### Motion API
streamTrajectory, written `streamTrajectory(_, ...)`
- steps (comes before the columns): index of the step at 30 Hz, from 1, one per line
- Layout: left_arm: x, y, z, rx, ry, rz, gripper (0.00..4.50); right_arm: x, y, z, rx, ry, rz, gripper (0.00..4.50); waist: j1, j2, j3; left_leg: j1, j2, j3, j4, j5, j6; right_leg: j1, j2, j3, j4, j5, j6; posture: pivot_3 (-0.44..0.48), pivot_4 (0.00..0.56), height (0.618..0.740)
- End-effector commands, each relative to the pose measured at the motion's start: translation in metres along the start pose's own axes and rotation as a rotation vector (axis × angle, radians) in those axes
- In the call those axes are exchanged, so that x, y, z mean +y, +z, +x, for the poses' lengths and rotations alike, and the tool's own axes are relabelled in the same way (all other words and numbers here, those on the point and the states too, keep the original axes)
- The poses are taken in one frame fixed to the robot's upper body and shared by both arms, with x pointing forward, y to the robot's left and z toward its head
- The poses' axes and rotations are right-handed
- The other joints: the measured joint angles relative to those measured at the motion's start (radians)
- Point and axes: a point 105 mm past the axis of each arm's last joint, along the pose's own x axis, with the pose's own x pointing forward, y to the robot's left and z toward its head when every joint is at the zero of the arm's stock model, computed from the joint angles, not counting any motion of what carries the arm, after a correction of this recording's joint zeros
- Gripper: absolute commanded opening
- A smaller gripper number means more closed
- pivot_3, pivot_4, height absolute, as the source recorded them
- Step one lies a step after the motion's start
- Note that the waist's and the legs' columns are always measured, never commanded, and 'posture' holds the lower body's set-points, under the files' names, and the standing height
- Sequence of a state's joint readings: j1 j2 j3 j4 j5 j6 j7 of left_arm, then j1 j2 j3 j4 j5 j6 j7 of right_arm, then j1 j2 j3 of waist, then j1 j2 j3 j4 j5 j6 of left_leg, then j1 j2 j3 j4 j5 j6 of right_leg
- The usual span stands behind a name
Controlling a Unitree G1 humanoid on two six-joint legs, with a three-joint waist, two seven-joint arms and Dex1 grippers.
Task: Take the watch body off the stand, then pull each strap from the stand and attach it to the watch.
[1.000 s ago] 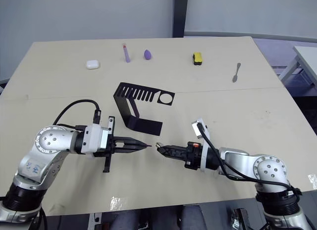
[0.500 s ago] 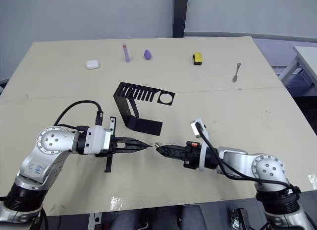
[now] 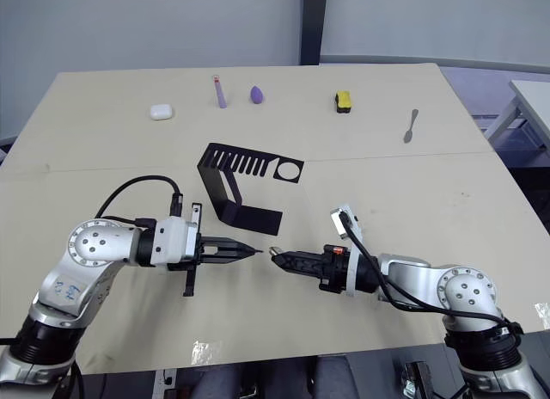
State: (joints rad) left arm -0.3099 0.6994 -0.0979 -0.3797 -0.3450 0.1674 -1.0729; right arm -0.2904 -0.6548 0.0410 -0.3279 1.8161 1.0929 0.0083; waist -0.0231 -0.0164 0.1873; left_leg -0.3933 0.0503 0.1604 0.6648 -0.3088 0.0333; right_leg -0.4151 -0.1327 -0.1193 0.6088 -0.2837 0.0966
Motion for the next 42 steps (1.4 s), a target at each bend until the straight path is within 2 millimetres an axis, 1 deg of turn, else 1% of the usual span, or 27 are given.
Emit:
streamTrajectory(1,0.0033,0.0080,0.0015,-0.013,0.006,0.048,0.00,0.0111,-0.0002,0.0011,0.003,0.053,-0.020,1.52,0.000,0.000,0.000,0.000,0.000,0.000,0.000,0.000,0.000,0.000,0.000,0.000,0.000,0.000,0.000,0.000,0.150,0.740)
streamTrajectory(8,0.0054,0.0064,0.0034,-0.003,0.018,0.052,0.00,0.0121,-0.0013,0.0015,0.007,0.056,-0.025,1.52,0.000,0.000,0.000,0.000,0.000,0.000,0.000,0.000,0.000,0.000,0.000,0.000,0.000,0.000,0.000,0.000,0.150,0.740)
streamTrajectory(15,0.0022,0.0067,0.0040,-0.009,0.007,0.035,0.00,0.0129,-0.0018,0.0019,0.003,0.057,-0.024,1.52,0.000,0.000,0.000,0.000,0.000,0.000,0.001,0.000,0.000,0.000,0.000,0.000,0.001,0.000,0.000,0.000,0.150,0.740)
streamTrajectory(27,-0.0006,0.0100,0.0003,-0.019,0.001,0.029,0.00,0.0080,-0.0004,0.0030,-0.011,0.031,-0.022,1.52,0.000,0.000,0.000,0.000,0.000,0.000,0.001,0.000,0.000,0.000,0.000,0.000,0.001,0.000,0.000,0.000,0.150,0.740)
streamTrajectory(31,-0.0031,0.0058,-0.0010,0.004,-0.009,0.035,0.00,0.0081,0.0009,0.0033,-0.015,0.032,-0.025,1.52,0.000,0.000,0.000,0.000,0.000,0.000,0.001,0.000,0.000,0.000,0.000,0.000,0.001,0.000,0.000,0.000,0.150,0.740)
streamTrajectory(35,0.0004,0.0047,-0.0008,0.009,0.004,0.038,0.00,0.0090,0.0023,0.0045,-0.018,0.040,-0.028,1.52,0.000,0.000,0.000,0.000,0.000,0.000,0.001,0.000,0.000,0.000,0.000,0.000,0.001,0.000,0.000,0.000,0.150,0.740)
streamTrajectory(42,0.0010,0.0043,0.0015,0.005,0.016,0.040,0.00,0.0110,0.0005,0.0052,-0.008,0.050,-0.030,1.52,0.000,0.000,0.000,0.000,0.000,0.000,0.001,0.000,0.000,0.000,0.000,0.000,0.001,0.000,0.000,0.000,0.150,0.740)
